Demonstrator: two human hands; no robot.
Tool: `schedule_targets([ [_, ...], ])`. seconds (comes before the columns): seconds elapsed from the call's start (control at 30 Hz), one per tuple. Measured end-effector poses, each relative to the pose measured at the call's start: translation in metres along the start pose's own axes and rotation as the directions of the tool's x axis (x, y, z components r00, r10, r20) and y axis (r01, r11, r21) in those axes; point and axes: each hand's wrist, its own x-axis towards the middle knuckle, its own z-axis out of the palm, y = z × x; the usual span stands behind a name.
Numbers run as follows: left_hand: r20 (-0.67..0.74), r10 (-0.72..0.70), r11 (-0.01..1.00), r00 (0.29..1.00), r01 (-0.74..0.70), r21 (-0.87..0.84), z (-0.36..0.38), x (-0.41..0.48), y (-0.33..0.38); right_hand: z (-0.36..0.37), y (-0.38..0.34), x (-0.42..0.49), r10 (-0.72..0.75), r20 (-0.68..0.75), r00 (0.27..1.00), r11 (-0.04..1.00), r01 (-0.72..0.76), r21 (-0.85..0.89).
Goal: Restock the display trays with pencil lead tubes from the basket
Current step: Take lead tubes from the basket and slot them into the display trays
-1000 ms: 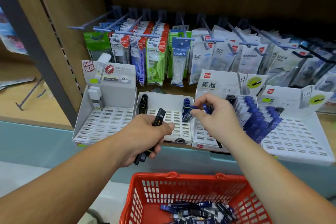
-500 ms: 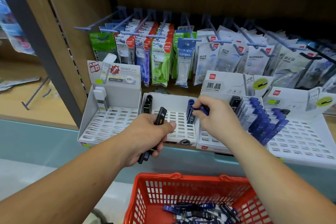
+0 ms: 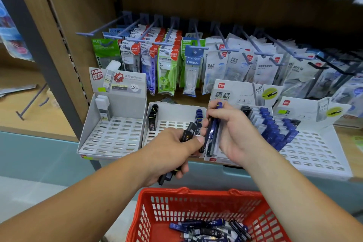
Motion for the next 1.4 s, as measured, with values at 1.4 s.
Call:
schedule_targets([
  [1.4, -0.393, -0.004, 0.977, 0.919, -0.079, -0.196, -0.105, -0.033, -0.031, 0.056, 0.055, -0.002, -0.16, 0.085, 0.983, 0.634, 0.168, -0.755],
])
